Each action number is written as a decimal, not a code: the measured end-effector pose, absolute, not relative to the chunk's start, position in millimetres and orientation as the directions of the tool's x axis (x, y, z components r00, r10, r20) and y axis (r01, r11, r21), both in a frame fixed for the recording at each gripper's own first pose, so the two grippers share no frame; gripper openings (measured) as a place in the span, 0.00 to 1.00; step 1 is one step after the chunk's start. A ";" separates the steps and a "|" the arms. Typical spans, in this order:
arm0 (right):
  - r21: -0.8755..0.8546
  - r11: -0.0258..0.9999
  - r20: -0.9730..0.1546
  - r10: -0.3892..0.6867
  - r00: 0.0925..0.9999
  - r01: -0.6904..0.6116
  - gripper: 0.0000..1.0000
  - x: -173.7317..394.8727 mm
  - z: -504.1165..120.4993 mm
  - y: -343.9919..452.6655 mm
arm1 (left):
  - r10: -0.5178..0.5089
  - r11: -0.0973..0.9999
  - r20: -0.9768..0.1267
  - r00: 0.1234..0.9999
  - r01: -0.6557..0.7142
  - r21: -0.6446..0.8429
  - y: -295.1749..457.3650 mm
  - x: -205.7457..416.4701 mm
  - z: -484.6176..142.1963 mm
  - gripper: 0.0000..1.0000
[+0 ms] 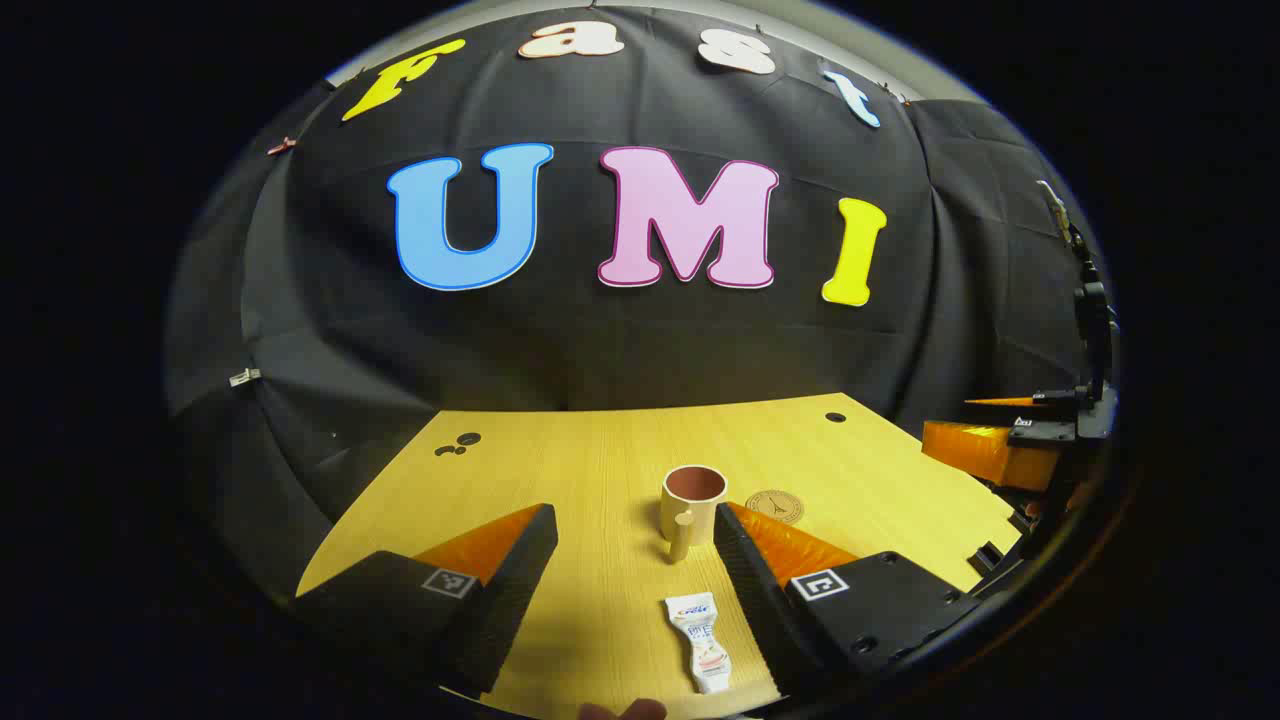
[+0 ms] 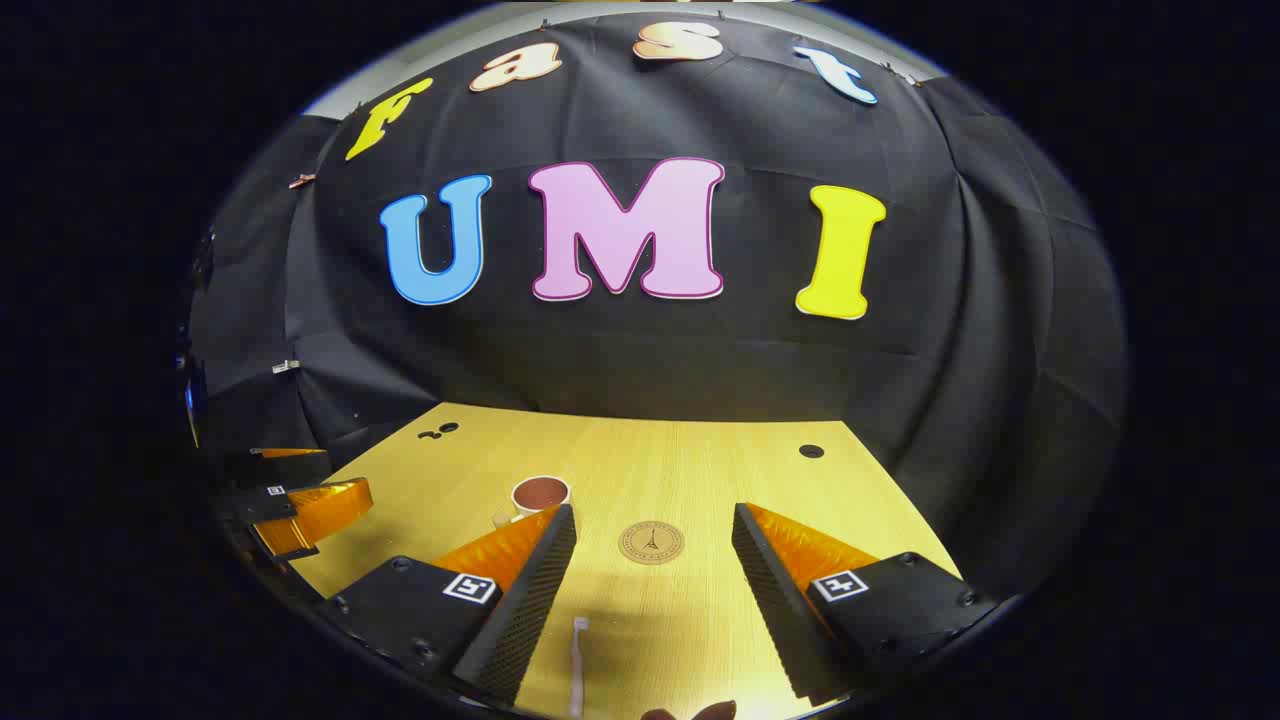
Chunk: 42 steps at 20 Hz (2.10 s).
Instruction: Put the toothbrush and toothpaste on the desktop into the cup, then pick up the cup and place it on the coaster on the desktop.
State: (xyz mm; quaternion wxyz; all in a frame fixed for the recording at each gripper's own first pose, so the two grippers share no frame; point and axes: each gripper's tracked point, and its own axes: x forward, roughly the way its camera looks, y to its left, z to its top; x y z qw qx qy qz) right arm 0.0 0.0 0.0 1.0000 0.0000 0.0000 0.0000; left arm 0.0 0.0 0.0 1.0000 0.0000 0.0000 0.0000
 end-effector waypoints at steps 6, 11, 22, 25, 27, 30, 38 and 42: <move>0.005 1.000 -0.011 0.001 1.000 -0.001 0.97 -0.7 -3.5 -2.4 | -0.009 1.000 -0.008 1.000 0.009 0.009 -5.3 -2.2 -2.9 0.98; 0.000 1.000 -0.019 0.000 1.000 0.000 0.97 -2.3 -6.1 -3.5 | -0.021 1.000 -0.021 1.000 0.022 0.016 -13.5 -4.2 -6.6 0.98; -0.022 1.000 -0.061 -0.002 0.998 0.001 0.97 -11.0 -22.0 -15.2 | -0.057 0.998 -0.151 0.987 0.058 0.002 -35.5 2.2 -54.1 0.98; -0.026 1.000 -0.087 -0.006 0.996 0.004 0.97 -14.3 -32.3 -23.7 | -0.067 0.998 -0.244 0.968 0.066 -0.010 -45.1 9.3 -85.7 0.94; -0.041 0.999 -0.103 -0.005 0.995 0.001 0.97 -17.1 -37.9 -30.4 | -0.075 0.997 -0.289 0.954 0.074 -0.013 -56.0 14.3 -105.6 0.97; -0.057 0.998 -0.134 0.010 0.991 -0.018 0.97 -20.4 -49.6 -37.6 | -0.064 0.997 -0.356 0.932 0.072 0.007 -65.0 28.9 -132.7 0.95; -0.093 0.991 -0.190 0.079 0.979 -0.098 0.97 -17.5 -73.9 -58.0 | 0.089 0.996 -0.533 0.841 -0.075 0.049 -59.1 51.6 -200.5 0.83; -0.087 0.986 -0.217 0.122 0.969 -0.144 0.97 -8.9 -86.2 -64.4 | 0.116 0.993 -0.582 0.805 -0.116 0.038 -58.1 60.0 -215.8 0.76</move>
